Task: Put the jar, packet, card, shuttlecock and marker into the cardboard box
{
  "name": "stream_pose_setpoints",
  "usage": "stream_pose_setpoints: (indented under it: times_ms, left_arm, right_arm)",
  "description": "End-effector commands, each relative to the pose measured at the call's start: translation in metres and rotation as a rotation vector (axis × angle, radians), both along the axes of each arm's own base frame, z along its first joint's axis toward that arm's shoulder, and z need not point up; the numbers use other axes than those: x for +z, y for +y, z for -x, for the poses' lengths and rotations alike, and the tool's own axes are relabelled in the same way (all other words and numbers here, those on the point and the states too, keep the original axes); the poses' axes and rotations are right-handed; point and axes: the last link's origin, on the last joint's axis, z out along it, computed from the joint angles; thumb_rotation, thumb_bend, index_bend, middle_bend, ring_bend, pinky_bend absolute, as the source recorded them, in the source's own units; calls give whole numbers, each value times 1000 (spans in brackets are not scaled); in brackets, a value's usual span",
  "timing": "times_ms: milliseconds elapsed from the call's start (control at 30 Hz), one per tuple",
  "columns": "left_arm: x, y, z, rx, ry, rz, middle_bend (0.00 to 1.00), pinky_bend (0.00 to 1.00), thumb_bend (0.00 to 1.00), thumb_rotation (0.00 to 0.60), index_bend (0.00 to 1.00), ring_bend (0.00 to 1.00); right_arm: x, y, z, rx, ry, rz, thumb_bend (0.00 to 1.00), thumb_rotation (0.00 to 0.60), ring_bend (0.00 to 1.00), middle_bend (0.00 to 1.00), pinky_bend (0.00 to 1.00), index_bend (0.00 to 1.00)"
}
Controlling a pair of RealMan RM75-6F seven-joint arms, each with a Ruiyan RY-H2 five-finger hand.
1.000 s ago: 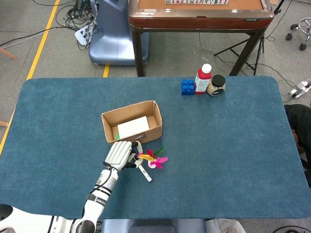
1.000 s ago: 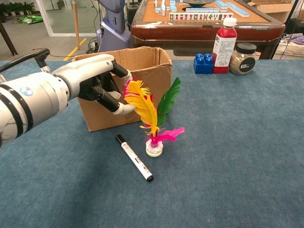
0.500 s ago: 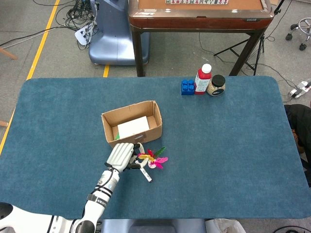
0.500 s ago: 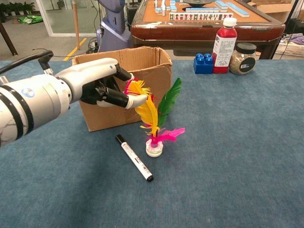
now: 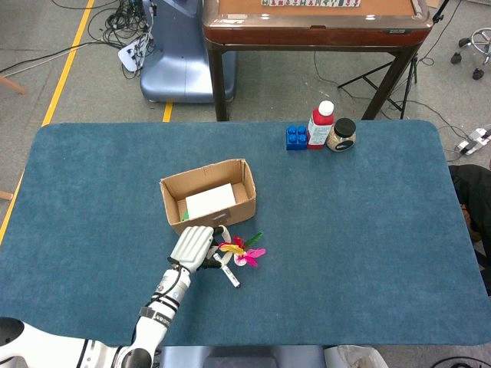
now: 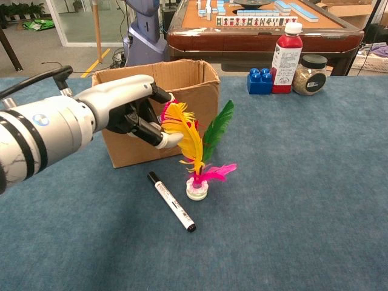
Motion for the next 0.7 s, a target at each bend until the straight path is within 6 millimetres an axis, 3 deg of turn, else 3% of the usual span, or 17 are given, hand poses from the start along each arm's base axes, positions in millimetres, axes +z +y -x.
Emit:
stream_pose_setpoints:
  times_ms: [33,700]
  left_arm:
    - [0,0,0,0,-3,-2,1000,1000,301,553,493,1000]
    - [-3,5,-6,-1,4,-4,1000,1000,302,555,513,1000]
  right_arm:
    - [0,0,0,0,0,-1,191,600,262,351,392,257]
    - [0,0,0,0,-1,-1,191,600,262,351,392,257]
